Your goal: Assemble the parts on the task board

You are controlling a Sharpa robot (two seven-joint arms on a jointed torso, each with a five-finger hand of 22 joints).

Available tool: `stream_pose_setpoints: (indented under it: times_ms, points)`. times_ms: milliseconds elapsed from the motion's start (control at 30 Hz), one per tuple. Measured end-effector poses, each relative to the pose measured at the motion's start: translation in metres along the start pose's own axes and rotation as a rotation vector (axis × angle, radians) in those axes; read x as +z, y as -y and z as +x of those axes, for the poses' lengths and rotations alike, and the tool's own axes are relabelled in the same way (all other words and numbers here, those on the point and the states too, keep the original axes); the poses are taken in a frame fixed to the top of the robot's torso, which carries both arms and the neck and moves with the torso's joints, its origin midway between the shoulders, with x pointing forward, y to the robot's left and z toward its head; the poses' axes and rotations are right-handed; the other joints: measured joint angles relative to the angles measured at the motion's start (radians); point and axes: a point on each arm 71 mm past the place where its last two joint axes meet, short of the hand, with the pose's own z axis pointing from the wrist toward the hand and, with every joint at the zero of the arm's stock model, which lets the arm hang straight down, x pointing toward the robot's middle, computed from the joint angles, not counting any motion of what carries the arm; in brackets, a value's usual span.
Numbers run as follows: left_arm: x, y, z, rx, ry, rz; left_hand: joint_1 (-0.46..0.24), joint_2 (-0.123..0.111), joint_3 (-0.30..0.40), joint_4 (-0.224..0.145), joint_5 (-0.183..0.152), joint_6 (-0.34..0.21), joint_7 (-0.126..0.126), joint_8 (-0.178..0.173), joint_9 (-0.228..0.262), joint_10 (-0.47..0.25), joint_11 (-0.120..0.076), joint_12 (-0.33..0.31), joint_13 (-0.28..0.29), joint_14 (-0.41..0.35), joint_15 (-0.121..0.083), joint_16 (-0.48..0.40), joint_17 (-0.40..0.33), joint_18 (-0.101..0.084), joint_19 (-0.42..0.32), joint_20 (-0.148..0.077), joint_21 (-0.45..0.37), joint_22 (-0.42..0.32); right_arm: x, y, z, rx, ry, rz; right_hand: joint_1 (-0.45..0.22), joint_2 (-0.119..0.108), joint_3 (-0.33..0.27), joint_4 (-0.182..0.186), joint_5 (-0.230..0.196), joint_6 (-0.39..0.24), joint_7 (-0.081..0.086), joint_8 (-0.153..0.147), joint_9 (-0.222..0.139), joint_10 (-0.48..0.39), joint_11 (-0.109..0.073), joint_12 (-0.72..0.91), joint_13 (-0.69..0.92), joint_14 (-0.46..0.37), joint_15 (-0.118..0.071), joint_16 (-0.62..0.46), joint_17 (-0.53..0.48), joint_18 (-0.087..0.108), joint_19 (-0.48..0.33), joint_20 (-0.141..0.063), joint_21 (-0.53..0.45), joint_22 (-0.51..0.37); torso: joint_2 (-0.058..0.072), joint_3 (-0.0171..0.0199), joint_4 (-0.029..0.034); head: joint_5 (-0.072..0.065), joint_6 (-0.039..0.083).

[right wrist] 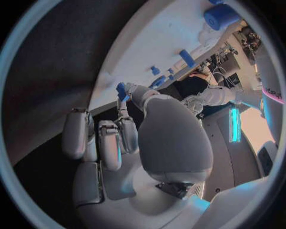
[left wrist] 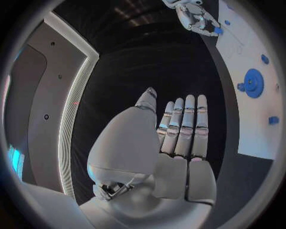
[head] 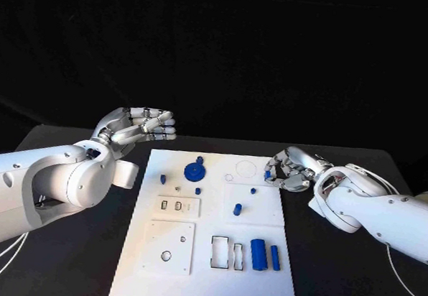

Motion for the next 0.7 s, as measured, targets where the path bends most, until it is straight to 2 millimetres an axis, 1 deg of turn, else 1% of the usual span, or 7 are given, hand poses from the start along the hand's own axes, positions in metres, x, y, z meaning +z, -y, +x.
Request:
stream_pose_setpoints:
  times_ms: [67, 167, 267, 400, 500, 600, 700]
  points:
    - [0.000, 0.000, 0.000, 0.001, 0.001, 0.000, 0.000, 0.000, 0.000, 0.000, 0.000, 0.000, 0.000, 0.000, 0.000, 0.000, 0.000, 0.000, 0.000, 0.000, 0.000, 0.000, 0.000, 0.000, 0.000, 0.000, 0.000, 0.000, -0.002, -0.008, -0.001, 0.008, 0.007, -0.011, -0.003, 0.003, 0.004, -0.001, 0.000, 0.000, 0.000, 0.001, 0.000, 0.000, 0.000, 0.000, 0.000, 0.000, 0.000, 0.000, 0.000, 0.000, 0.000, 0.000, 0.000, 0.000, -0.001, -0.0007, -0.0002, 0.000, 0.000]
    - [0.001, 0.000, -0.001, 0.002, 0.004, 0.000, 0.000, 0.000, 0.000, 0.000, 0.000, 0.000, 0.000, 0.000, 0.000, 0.000, 0.000, 0.000, 0.000, 0.000, 0.000, 0.000, 0.000, 0.000, 0.000, 0.000, 0.000, 0.000, -0.003, -0.023, -0.002, 0.022, 0.016, -0.035, -0.008, 0.008, 0.004, -0.001, 0.012, 0.000, 0.000, 0.001, 0.000, 0.000, 0.000, 0.000, 0.000, 0.000, 0.000, 0.000, 0.000, 0.000, 0.000, 0.000, 0.004, 0.000, -0.001, -0.0007, -0.0008, 0.001, -0.001]
    - [0.001, 0.000, -0.002, 0.003, 0.006, 0.000, 0.000, 0.000, -0.003, -0.003, 0.000, 0.000, 0.000, 0.000, 0.001, -0.004, 0.004, 0.000, 0.000, 0.000, 0.000, 0.000, 0.002, 0.000, 0.000, 0.000, 0.000, -0.001, -0.004, -0.039, 0.000, 0.037, 0.017, -0.057, -0.017, 0.006, 0.009, -0.001, 0.014, 0.000, 0.000, 0.001, 0.006, 0.000, 0.000, 0.000, 0.000, 0.000, 0.000, 0.000, 0.000, 0.000, 0.000, 0.000, 0.004, 0.000, -0.002, -0.0008, -0.0007, 0.002, -0.003]
    - [0.003, -0.001, -0.002, 0.004, 0.008, -0.001, 0.000, 0.000, -0.003, -0.003, 0.000, 0.000, 0.000, 0.000, 0.001, -0.004, 0.004, 0.000, 0.000, 0.000, 0.000, 0.000, 0.002, 0.000, 0.000, 0.000, 0.000, -0.001, -0.004, -0.064, 0.007, 0.049, 0.012, -0.083, -0.021, 0.010, 0.009, -0.001, 0.019, 0.000, 0.000, 0.003, 0.006, 0.000, 0.000, 0.000, 0.000, 0.000, 0.000, 0.000, 0.000, 0.000, 0.004, -0.004, 0.004, 0.000, -0.003, -0.0019, -0.0012, 0.006, -0.008]
    - [0.005, -0.003, -0.002, 0.005, 0.008, -0.002, 0.000, 0.000, -0.003, -0.003, 0.000, 0.000, 0.000, 0.000, 0.001, -0.004, 0.004, 0.000, 0.000, 0.000, 0.000, 0.000, 0.002, 0.000, 0.000, 0.000, 0.000, -0.001, 0.000, -0.084, 0.014, 0.051, 0.005, -0.104, -0.024, 0.008, 0.009, -0.001, 0.019, 0.001, -0.001, 0.005, 0.007, 0.000, 0.000, 0.000, 0.000, 0.000, 0.000, 0.000, 0.000, 0.000, 0.004, -0.004, 0.004, 0.000, -0.005, -0.0026, -0.0013, 0.012, -0.013]
    - [0.006, -0.005, -0.001, 0.005, 0.008, -0.005, 0.000, 0.000, -0.003, -0.003, 0.000, 0.000, 0.000, 0.000, 0.001, -0.004, 0.004, 0.000, 0.000, 0.000, 0.000, 0.000, 0.002, 0.000, 0.000, 0.000, 0.000, -0.001, 0.005, -0.106, 0.022, 0.049, -0.005, -0.130, -0.024, 0.008, 0.009, -0.001, 0.019, 0.002, -0.003, 0.005, 0.007, 0.000, 0.000, 0.000, 0.000, 0.000, 0.000, 0.000, 0.000, 0.000, 0.004, -0.004, 0.004, 0.000, -0.006, -0.0038, -0.0019, 0.019, -0.019]
    - [0.007, -0.006, 0.000, 0.005, 0.007, -0.007, 0.000, 0.000, -0.003, -0.003, 0.000, 0.000, 0.000, 0.000, 0.001, -0.004, 0.004, 0.000, 0.000, 0.000, 0.000, 0.000, 0.002, 0.000, 0.000, 0.000, 0.000, -0.001, 0.009, -0.127, 0.033, 0.042, -0.019, -0.156, -0.024, 0.008, 0.011, -0.002, 0.021, 0.002, -0.003, 0.005, 0.008, 0.000, 0.000, 0.000, 0.000, 0.000, 0.000, 0.000, 0.000, 0.000, 0.004, -0.004, 0.004, 0.000, -0.007, -0.0050, -0.0016, 0.023, -0.022]
